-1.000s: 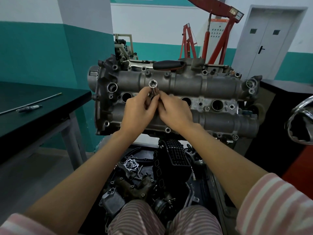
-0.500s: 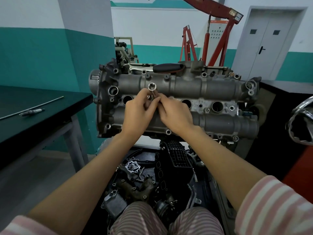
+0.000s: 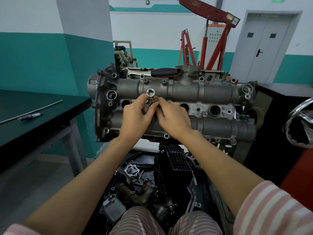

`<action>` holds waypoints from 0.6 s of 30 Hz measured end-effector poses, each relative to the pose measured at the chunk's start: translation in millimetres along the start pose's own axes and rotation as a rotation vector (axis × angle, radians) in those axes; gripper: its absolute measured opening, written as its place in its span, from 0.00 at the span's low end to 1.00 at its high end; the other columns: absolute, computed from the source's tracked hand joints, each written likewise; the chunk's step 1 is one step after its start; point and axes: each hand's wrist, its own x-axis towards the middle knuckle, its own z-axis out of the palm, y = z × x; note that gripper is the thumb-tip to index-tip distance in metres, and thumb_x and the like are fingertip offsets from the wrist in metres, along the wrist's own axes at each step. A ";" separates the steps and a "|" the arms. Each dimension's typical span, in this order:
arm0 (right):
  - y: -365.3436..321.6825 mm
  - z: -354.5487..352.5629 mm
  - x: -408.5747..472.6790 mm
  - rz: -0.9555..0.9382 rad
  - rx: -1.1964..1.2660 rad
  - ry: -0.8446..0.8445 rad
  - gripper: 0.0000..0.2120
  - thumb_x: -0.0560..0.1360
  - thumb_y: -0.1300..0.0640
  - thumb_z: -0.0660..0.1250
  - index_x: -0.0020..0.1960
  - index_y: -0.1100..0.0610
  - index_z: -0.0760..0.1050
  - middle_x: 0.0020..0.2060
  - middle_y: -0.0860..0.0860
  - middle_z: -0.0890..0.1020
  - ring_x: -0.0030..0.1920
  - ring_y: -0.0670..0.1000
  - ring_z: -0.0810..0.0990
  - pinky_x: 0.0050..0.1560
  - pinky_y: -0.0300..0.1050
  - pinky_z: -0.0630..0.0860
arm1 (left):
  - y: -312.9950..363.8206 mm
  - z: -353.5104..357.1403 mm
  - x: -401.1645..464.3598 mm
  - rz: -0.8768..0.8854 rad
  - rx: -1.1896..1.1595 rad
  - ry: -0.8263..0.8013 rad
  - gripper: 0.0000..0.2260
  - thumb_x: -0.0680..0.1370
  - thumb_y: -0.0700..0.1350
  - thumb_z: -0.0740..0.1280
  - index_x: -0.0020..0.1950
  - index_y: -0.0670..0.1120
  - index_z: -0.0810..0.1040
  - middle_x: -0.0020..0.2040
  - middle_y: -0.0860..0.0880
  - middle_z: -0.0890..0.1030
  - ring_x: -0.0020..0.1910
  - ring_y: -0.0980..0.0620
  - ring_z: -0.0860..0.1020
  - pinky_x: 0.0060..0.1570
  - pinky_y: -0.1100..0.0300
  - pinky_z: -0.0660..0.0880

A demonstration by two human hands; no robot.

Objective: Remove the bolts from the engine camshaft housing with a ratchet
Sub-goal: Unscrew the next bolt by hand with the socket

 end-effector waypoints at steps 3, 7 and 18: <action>-1.3 -1.7 1.3 0.093 0.083 -0.010 0.14 0.76 0.52 0.60 0.61 0.52 0.71 0.35 0.46 0.77 0.40 0.52 0.79 0.34 0.44 0.66 | 1.2 3.8 0.3 -0.064 -0.051 0.039 0.09 0.75 0.44 0.70 0.42 0.40 0.74 0.27 0.42 0.71 0.25 0.56 0.66 0.27 0.69 0.63; 0.4 -0.9 4.4 0.168 0.113 -0.009 0.08 0.75 0.50 0.62 0.48 0.54 0.71 0.32 0.45 0.74 0.38 0.52 0.77 0.33 0.46 0.66 | 0.8 4.2 -0.2 -0.059 -0.048 0.037 0.11 0.75 0.46 0.70 0.42 0.40 0.73 0.27 0.45 0.72 0.26 0.56 0.68 0.27 0.67 0.65; -1.3 2.2 0.1 0.054 0.040 0.056 0.14 0.77 0.51 0.59 0.61 0.54 0.71 0.37 0.50 0.81 0.39 0.53 0.80 0.33 0.44 0.65 | 1.1 1.8 -1.5 -0.018 -0.043 0.041 0.06 0.76 0.44 0.68 0.47 0.42 0.77 0.25 0.46 0.74 0.25 0.52 0.71 0.29 0.57 0.70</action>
